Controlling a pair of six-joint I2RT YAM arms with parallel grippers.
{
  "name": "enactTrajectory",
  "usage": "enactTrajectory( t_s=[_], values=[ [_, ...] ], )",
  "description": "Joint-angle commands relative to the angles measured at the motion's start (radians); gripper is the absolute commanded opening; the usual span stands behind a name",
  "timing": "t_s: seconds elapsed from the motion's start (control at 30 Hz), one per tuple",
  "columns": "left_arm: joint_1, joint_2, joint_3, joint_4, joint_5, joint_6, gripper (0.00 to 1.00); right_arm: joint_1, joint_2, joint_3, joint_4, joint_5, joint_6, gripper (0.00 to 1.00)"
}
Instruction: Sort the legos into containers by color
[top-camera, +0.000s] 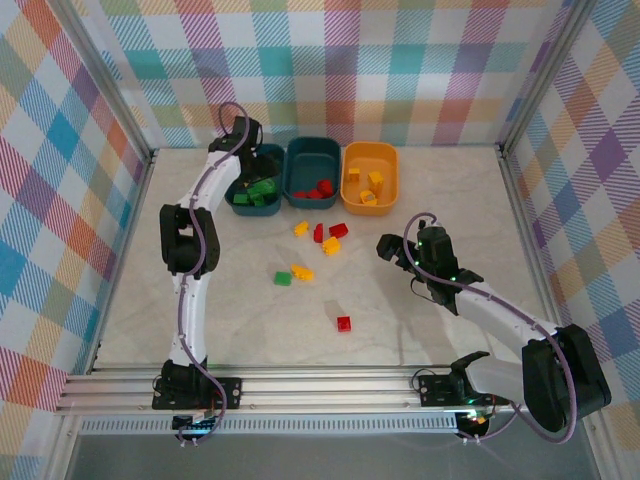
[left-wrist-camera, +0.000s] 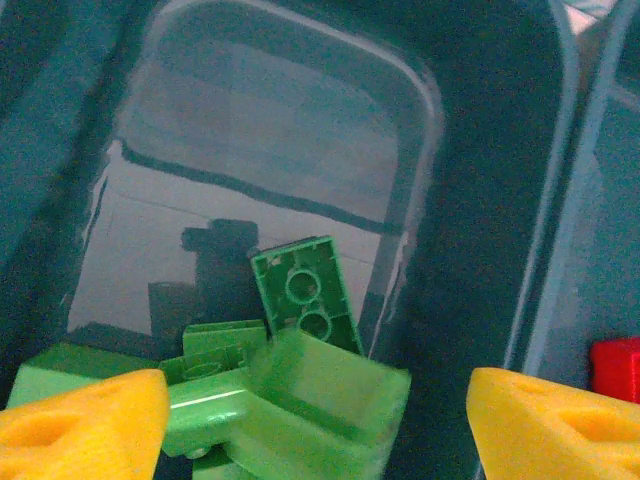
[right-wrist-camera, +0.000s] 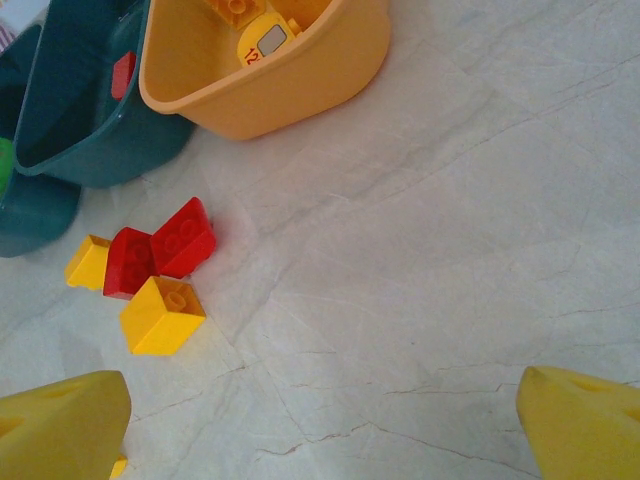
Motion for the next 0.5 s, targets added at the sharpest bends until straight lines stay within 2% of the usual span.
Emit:
enactTrajectory(
  t_s=[0.0, 0.1, 0.2, 0.37, 0.47],
  values=[
    [-0.023, -0.120, -0.044, 0.024, 0.009, 0.041, 0.87, -0.002, -0.013, -0.003, 0.001, -0.011, -0.025, 0.99],
    [-0.043, -0.280, -0.221, 0.115, -0.009, 0.025, 0.92, -0.002, -0.008, -0.002, 0.003, -0.023, -0.025, 0.99],
    [-0.086, -0.502, -0.536, 0.261, -0.061, -0.005, 0.94, -0.002, -0.007, 0.000, 0.002, -0.025, -0.025, 0.99],
    [-0.209, -0.806, -1.076, 0.438, -0.072, -0.065, 0.95, -0.002, 0.007, -0.002, 0.013, -0.039, -0.014, 0.99],
    [-0.308, -0.914, -1.264, 0.442, -0.083, -0.044, 0.96, -0.002, 0.038, -0.002, 0.033, -0.070, 0.005, 0.99]
  ],
)
